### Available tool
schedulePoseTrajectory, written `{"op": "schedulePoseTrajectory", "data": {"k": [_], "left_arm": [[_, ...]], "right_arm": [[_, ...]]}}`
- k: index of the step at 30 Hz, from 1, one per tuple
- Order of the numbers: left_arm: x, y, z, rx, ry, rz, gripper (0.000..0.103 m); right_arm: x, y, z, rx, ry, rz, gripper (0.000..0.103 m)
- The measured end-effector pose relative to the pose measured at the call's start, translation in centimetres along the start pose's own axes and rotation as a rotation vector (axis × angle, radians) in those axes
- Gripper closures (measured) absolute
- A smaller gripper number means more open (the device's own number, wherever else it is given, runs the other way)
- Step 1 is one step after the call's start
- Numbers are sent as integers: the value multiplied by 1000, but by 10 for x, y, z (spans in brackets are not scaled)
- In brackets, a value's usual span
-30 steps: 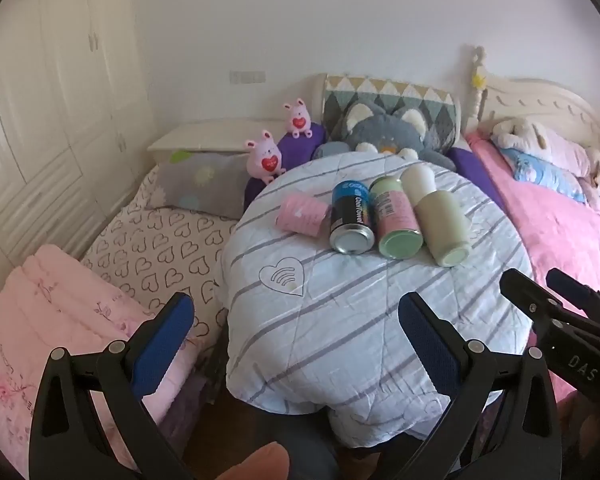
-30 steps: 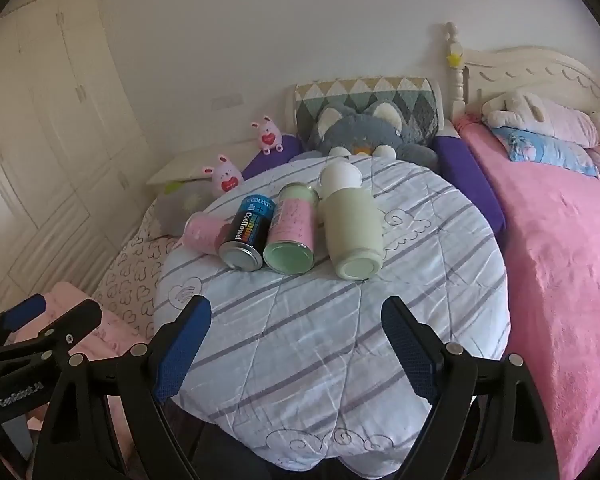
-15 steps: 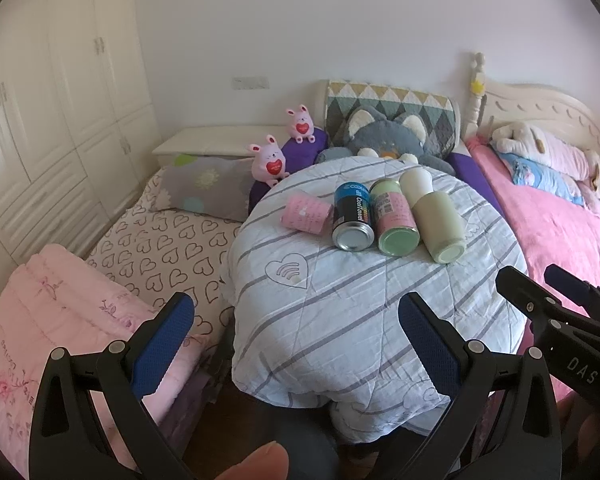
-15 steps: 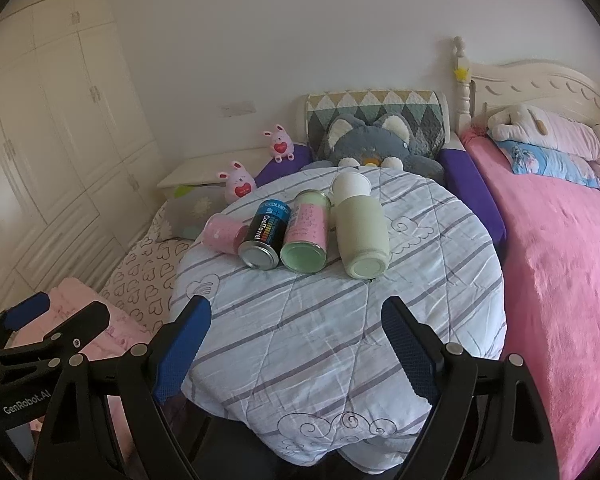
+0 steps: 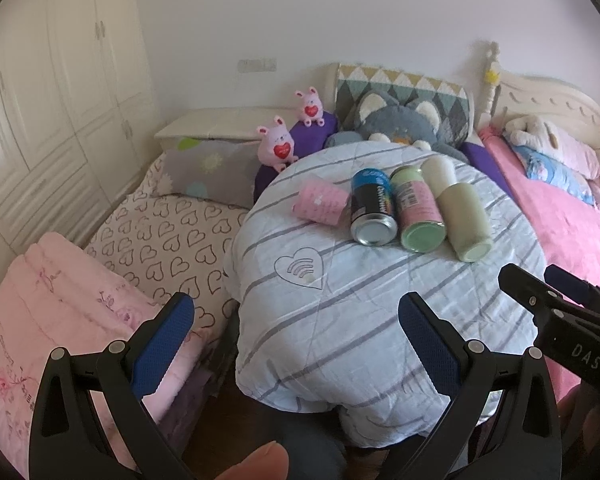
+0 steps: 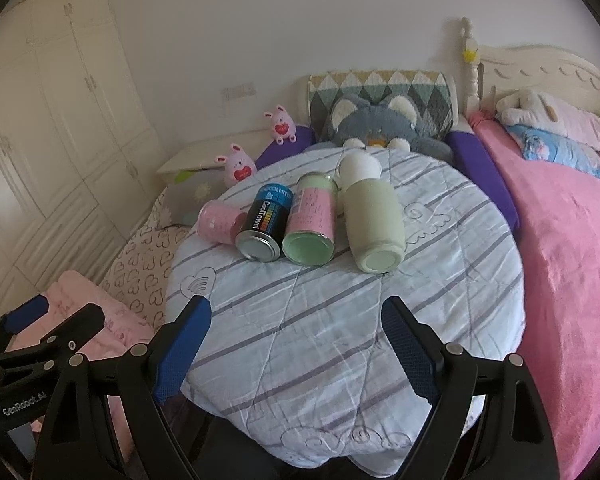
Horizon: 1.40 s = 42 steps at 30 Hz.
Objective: Flip cup upright
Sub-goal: 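Move the right gripper toward the pink-and-green glass jar lying on its side, then grasp the pink-and-green glass jar with the right gripper and lift it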
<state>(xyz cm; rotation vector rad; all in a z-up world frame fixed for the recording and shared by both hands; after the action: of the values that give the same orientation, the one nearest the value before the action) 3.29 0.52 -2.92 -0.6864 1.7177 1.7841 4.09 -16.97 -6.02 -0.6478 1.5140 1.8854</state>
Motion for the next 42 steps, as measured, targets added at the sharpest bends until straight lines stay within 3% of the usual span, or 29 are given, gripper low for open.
{"op": "schedulePoseTrajectory", "data": {"k": [9,19,27,32,42], "left_arm": [[-8,-61,14,-27,29,55,0],[-13,-115,25,-32,46,113,0],[-8,-138,32,-18,39,150,0],[-5,-146,33,-6,36,170,0],[-2,-151,27,9,28,186,0]], "right_arm": [[-10,-72,13,-5,30,104,15],[-42,-137,9,3,15,139,15],[-53,-170,-3,41,-43,149,15],[-52,-186,-11,78,-53,180,23],[-51,-207,-12,184,88,217,25]]}}
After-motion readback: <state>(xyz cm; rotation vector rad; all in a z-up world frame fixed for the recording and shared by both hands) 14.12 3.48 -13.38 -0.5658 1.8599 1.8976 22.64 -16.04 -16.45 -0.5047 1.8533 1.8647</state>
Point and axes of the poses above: each gripper's, at about its wrist camera, not at the fingertips, and y roughly against the way its jaws point, z to its left, x to its underside, the point moved 8 cm from there along -y, roughly the way its jaws point, and after that the axes turned 1 degree about -z, right-handed, at the moved point
